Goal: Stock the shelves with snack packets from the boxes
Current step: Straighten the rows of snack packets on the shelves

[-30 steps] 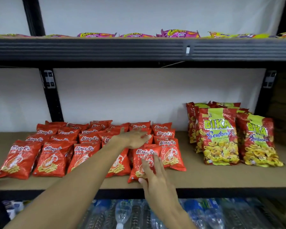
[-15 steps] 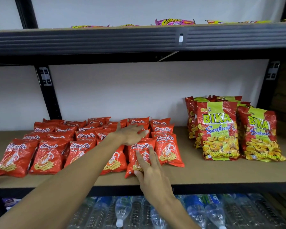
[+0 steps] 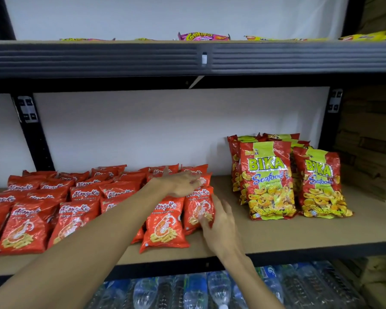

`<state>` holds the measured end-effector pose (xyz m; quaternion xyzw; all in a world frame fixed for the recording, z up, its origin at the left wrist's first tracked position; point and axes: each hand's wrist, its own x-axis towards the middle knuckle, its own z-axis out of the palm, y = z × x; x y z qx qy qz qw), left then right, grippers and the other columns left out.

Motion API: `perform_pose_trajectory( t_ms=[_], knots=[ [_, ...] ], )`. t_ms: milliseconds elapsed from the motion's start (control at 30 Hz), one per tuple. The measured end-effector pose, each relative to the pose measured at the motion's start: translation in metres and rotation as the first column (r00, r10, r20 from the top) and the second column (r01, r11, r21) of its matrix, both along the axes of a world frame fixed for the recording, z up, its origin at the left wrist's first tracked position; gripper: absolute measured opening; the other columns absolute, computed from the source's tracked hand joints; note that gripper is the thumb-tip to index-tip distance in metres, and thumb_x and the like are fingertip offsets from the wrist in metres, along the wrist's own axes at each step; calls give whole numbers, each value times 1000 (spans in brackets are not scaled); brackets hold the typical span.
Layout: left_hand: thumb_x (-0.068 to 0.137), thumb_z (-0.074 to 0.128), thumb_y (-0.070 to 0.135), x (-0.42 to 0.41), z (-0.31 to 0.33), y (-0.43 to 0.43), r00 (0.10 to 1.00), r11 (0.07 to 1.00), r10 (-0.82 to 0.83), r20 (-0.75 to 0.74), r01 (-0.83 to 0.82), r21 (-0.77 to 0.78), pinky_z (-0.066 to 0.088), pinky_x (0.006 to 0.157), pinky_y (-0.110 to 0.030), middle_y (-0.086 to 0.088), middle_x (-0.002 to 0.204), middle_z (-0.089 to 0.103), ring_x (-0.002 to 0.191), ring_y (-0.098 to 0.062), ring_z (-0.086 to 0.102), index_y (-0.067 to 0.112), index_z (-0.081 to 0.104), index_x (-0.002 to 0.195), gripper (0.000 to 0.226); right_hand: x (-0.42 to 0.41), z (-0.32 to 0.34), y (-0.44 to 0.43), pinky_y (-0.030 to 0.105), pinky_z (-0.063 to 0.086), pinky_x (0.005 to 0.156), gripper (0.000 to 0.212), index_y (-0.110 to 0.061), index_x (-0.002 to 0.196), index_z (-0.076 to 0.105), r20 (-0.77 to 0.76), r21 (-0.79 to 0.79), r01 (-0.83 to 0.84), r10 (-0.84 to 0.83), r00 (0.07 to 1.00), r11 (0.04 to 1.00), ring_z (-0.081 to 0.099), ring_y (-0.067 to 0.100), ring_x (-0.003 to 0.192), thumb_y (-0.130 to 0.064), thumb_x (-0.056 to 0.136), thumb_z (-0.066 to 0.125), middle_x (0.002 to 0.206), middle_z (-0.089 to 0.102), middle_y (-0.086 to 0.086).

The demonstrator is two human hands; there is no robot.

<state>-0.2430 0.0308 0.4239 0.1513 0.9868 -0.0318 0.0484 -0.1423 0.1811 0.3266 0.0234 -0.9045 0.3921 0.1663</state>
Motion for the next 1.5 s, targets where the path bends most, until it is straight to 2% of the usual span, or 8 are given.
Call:
perform_pose_trajectory(
  t_ms=[200, 500, 633, 867, 1000, 1200, 1333, 1500],
  knots=[
    [94, 2, 71, -5, -6, 12, 1000, 1000, 14, -8, -14, 6, -22, 112, -62, 7, 167, 2, 153, -19, -3, 42, 9, 157, 70, -11, -1, 4, 41, 50, 92, 65, -38, 153, 22, 6, -40, -36, 36, 999, 999, 57, 25, 119, -42, 98, 57, 136, 47, -1],
    [102, 9, 59, 2, 3, 23, 973, 998, -12, -232, 28, 63, -11, 118, -60, 0, 165, 19, 152, -21, 14, 32, 26, 155, 62, -12, -2, 18, 38, 49, 97, 70, -36, 155, 20, -52, -95, -74, 69, 996, 993, 54, 22, 124, -43, 97, 59, 144, 42, 0],
    [104, 20, 51, -1, 19, 49, 898, 989, -70, -434, 120, 90, 3, 121, -58, -2, 162, 26, 148, -23, 26, 27, 36, 150, 54, -11, -1, 52, 39, 44, 106, 70, -35, 157, 18, -124, -97, 23, -35, 992, 995, 41, 21, 140, -46, 98, 55, 159, 26, -1],
    [105, 30, 45, -7, 32, 125, 726, 924, -228, -649, 371, 90, 20, 115, -46, -3, 154, 38, 139, -22, 37, 22, 45, 142, 46, -16, -2, 117, 43, 47, 100, 63, -34, 154, 25, -194, -127, 158, -181, 964, 979, 39, 25, 139, -41, 99, 55, 161, 23, 1],
    [104, 29, 49, -12, 31, 166, 702, 916, -317, -638, 402, -13, 16, 118, -46, -6, 162, 23, 146, -24, 27, 25, 34, 151, 53, -17, -7, 140, 42, 43, 105, 68, -36, 156, 19, -149, -102, 197, -211, 966, 975, 26, 27, 147, -43, 99, 55, 165, 8, 4],
    [101, 17, 61, -34, 15, 199, 842, 954, -299, -449, 249, -169, -7, 120, -58, -2, 164, -21, 152, -22, -17, 36, -7, 157, 66, -28, -20, 156, 45, 26, 120, 85, -42, 157, -7, -19, 6, 196, -196, 980, 981, 1, 35, 153, -45, 99, 55, 165, -14, 15],
    [101, 16, 63, -47, 4, 204, 859, 965, -243, -451, 169, -200, -9, 118, -61, -2, 161, -29, 149, -23, -24, 35, -14, 156, 68, -35, -17, 160, 45, 21, 121, 86, -42, 156, -13, 28, 79, 188, -190, 981, 979, -2, 37, 153, -47, 100, 52, 164, -14, 19],
    [98, 11, 66, -61, -1, 205, 864, 962, -241, -441, 153, -227, -15, 117, -61, -1, 158, -34, 147, -22, -29, 37, -21, 153, 70, -47, -19, 157, 47, 26, 118, 87, -38, 153, -24, 64, 186, 229, -245, 968, 955, -2, 38, 153, -52, 101, 44, 163, -16, 22]
  ],
)
